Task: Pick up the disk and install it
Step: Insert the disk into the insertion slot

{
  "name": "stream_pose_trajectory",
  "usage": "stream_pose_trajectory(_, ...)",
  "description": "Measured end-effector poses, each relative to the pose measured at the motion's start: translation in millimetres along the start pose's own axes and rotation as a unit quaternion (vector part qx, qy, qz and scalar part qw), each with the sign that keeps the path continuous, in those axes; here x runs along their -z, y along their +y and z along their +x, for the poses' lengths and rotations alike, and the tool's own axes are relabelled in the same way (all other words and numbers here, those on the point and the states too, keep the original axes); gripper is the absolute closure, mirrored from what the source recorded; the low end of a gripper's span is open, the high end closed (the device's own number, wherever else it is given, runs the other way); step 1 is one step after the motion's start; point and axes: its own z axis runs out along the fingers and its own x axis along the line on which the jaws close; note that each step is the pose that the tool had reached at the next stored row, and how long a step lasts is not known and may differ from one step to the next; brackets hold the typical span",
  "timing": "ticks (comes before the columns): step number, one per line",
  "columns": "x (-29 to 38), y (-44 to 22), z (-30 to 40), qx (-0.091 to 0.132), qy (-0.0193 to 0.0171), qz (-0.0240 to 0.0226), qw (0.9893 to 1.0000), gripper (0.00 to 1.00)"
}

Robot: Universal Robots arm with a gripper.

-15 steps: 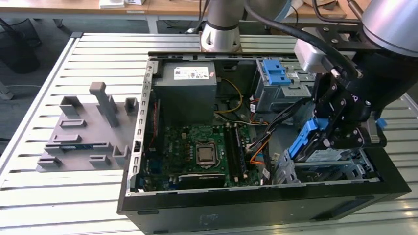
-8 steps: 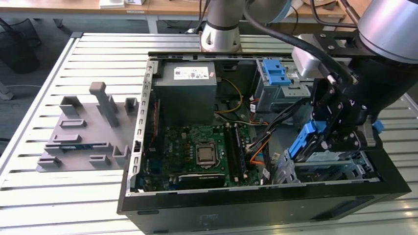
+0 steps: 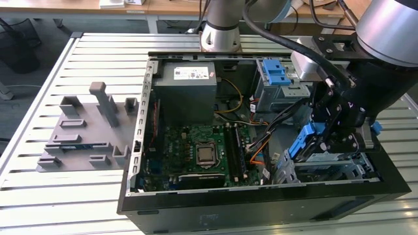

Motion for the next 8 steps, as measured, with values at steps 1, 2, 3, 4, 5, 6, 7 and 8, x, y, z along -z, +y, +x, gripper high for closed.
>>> stream_pose_trajectory(1,0.0,0.0,0.0,0.000,0.0000,0.0000,1.0000,0.64)
stream_pose_trajectory(2,0.0,0.0,0.0,0.000,0.0000,0.0000,1.0000,0.64)
stream_pose_trajectory(3,-0.1,0.0,0.0,0.000,-0.0001,0.0000,1.0000,0.64)
stream_pose_trajectory(4,-0.1,0.0,0.0,0.000,-0.0001,0.0000,1.0000,0.64)
stream_pose_trajectory(5,-0.1,0.0,0.0,0.000,-0.0001,0.0001,1.0000,0.64)
stream_pose_trajectory(6,-0.1,0.0,0.0,0.000,0.0000,0.0001,1.0000,0.63)
stream_pose_trajectory(7,-0.2,0.0,0.0,0.000,-0.0001,0.0000,1.0000,0.63)
stream_pose_trajectory(8,-0.4,0.0,0.0,0.000,-0.0001,0.0000,1.0000,0.56)
